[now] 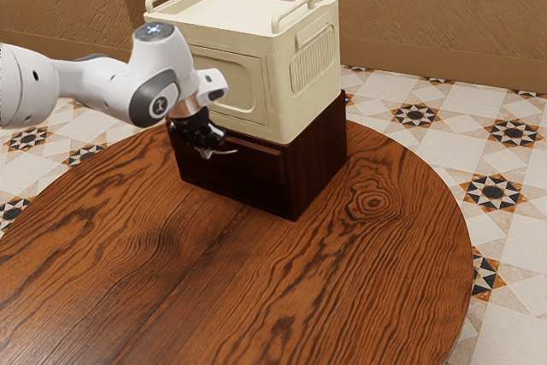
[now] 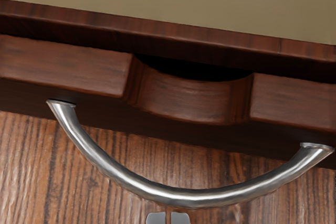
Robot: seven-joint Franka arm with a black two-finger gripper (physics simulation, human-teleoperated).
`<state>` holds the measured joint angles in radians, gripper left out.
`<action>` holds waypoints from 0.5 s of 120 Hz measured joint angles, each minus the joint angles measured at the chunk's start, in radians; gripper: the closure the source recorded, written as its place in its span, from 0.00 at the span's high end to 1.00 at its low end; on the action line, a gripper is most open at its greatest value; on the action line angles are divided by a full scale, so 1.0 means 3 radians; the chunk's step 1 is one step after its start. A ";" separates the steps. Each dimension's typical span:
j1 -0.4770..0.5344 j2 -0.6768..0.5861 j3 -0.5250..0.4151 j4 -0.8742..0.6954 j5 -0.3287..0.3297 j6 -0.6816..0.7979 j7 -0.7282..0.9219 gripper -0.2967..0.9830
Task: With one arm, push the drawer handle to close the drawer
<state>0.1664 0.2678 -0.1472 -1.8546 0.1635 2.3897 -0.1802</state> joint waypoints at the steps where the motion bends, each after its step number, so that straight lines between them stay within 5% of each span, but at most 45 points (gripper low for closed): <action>1: 0.0000 0.0007 0.0000 0.0007 0.0000 0.0002 0.0001 0.15; 42: -0.0007 0.0108 -0.0004 0.0090 -0.0007 0.0091 0.0027 0.15; 60: 0.0071 -0.0774 -0.0137 -0.0524 -0.0065 -0.0214 -0.0070 0.17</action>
<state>0.1878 0.0356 -0.1884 -2.0117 0.1440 2.3254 -0.2011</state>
